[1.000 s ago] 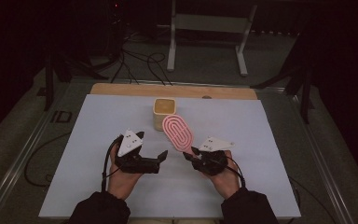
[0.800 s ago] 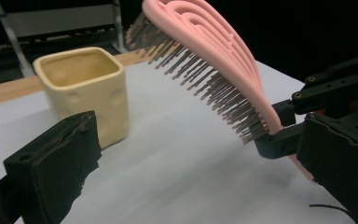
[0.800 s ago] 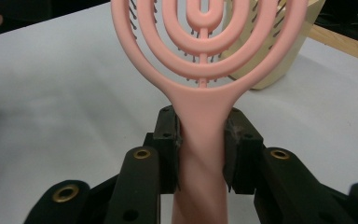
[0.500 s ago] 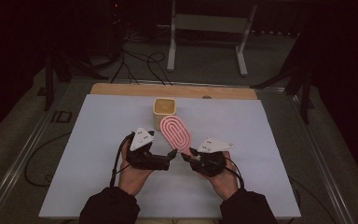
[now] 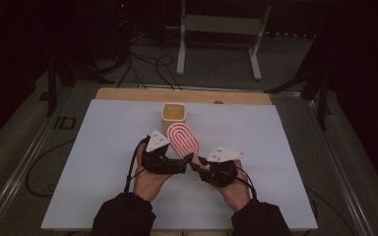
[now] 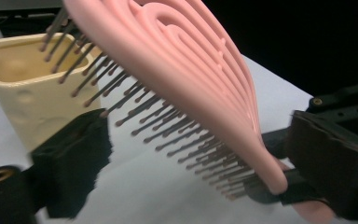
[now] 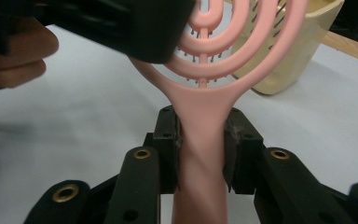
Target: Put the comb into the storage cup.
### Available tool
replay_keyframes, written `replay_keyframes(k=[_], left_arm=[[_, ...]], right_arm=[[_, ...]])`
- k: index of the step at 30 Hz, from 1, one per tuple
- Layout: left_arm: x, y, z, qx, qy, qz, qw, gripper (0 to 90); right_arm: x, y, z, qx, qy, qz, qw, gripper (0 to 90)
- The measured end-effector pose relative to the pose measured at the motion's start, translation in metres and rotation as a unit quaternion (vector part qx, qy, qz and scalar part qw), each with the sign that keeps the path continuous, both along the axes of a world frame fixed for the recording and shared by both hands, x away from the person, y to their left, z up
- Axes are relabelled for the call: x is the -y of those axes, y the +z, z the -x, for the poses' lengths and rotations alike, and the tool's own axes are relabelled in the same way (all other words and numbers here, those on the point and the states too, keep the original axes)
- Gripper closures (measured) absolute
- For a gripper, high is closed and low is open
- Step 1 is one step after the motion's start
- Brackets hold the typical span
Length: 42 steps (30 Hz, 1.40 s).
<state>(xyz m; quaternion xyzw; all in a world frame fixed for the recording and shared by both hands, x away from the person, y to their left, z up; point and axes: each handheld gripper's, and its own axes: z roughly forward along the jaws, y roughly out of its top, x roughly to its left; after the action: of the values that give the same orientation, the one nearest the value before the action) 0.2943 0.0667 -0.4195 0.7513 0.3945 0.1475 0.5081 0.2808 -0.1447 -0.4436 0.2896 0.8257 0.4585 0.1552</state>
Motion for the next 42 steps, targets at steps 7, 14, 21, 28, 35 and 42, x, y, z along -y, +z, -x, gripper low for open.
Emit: replay_keyframes(k=[7, 14, 21, 28, 35, 42], left_arm=[[0.0022, -0.0014, -0.0025, -0.015, -0.005, 0.024, 0.9996, 36.0], [0.0053, -0.0036, -0.0043, -0.027, -0.018, 0.046, 0.9984, 45.9], [0.0038, -0.0051, -0.0062, -0.044, -0.020, 0.075, 0.9960, 54.1], [0.0055, -0.0059, -0.0043, -0.043, -0.026, 0.085, 0.9951, 59.1], [0.0058, -0.0062, -0.0043, -0.061, -0.042, 0.107, 0.9915, 63.4], [0.0046, -0.0073, -0.0052, -0.069, -0.044, 0.118, 0.9897, 64.3]], right_arm=[[-0.0005, -0.0007, 0.0003, 0.002, -0.002, -0.002, 1.0000, 69.8], [-0.0022, -0.0017, 0.0012, 0.003, -0.004, -0.005, 1.0000, 69.8], [-0.0024, -0.0026, 0.0010, 0.002, -0.007, -0.008, 0.9999, 69.8], [-0.0037, -0.0045, 0.0010, -0.002, -0.006, -0.007, 1.0000, 69.8], [-0.0046, -0.0059, 0.0008, -0.003, -0.006, -0.009, 0.9999, 69.8], [-0.0053, -0.0071, 0.0011, -0.004, -0.010, -0.014, 0.9999, 69.7]])
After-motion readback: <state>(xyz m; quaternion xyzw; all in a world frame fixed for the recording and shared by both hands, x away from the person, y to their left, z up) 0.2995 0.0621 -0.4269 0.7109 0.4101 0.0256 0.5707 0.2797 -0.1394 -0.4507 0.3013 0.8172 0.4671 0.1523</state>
